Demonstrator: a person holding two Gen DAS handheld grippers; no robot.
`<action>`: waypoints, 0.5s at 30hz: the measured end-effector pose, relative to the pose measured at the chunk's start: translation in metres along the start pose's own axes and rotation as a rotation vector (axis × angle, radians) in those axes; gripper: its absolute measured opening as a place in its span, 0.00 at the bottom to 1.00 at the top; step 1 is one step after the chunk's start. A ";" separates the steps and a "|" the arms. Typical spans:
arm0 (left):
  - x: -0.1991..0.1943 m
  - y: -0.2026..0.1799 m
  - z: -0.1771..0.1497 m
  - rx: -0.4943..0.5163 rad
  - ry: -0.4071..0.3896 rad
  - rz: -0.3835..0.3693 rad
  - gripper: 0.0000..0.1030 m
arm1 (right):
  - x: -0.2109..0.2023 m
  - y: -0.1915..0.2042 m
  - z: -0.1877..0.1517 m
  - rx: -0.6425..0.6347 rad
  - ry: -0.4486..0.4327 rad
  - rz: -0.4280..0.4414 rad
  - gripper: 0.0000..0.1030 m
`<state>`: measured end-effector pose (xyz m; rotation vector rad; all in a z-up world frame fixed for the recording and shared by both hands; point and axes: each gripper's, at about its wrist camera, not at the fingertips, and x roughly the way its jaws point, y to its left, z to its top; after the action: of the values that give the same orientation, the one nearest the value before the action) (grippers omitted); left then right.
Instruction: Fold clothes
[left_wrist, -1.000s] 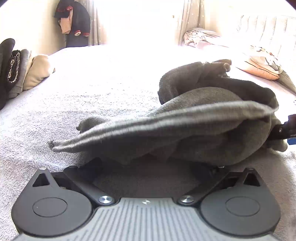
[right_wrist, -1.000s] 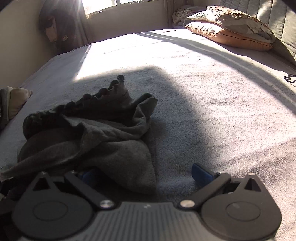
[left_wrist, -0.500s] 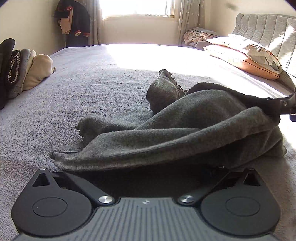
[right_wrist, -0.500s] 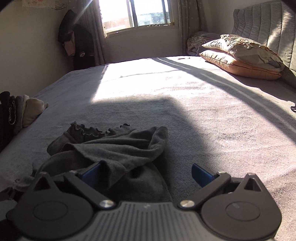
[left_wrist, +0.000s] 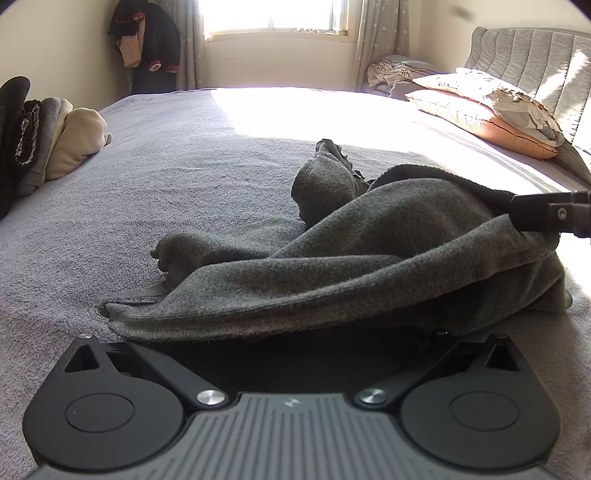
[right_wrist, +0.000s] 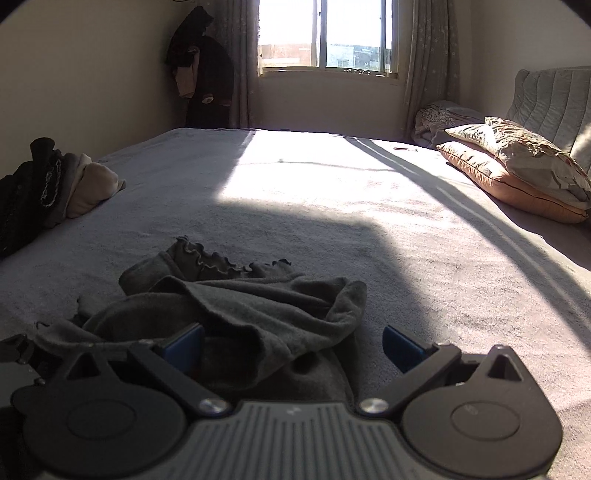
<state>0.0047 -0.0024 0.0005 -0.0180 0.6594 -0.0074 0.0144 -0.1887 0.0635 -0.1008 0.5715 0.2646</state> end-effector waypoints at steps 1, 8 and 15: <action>0.000 0.000 0.000 0.000 0.000 0.000 1.00 | 0.001 0.003 0.000 -0.016 -0.001 0.003 1.00; 0.000 -0.001 0.000 0.004 -0.001 0.004 1.00 | 0.014 0.009 -0.003 -0.027 0.001 0.020 1.00; 0.000 -0.001 -0.001 0.003 -0.002 0.003 1.00 | 0.017 -0.001 0.005 0.091 -0.025 0.157 1.00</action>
<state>0.0043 -0.0029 0.0000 -0.0145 0.6573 -0.0052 0.0308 -0.1850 0.0590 0.0360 0.5669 0.3910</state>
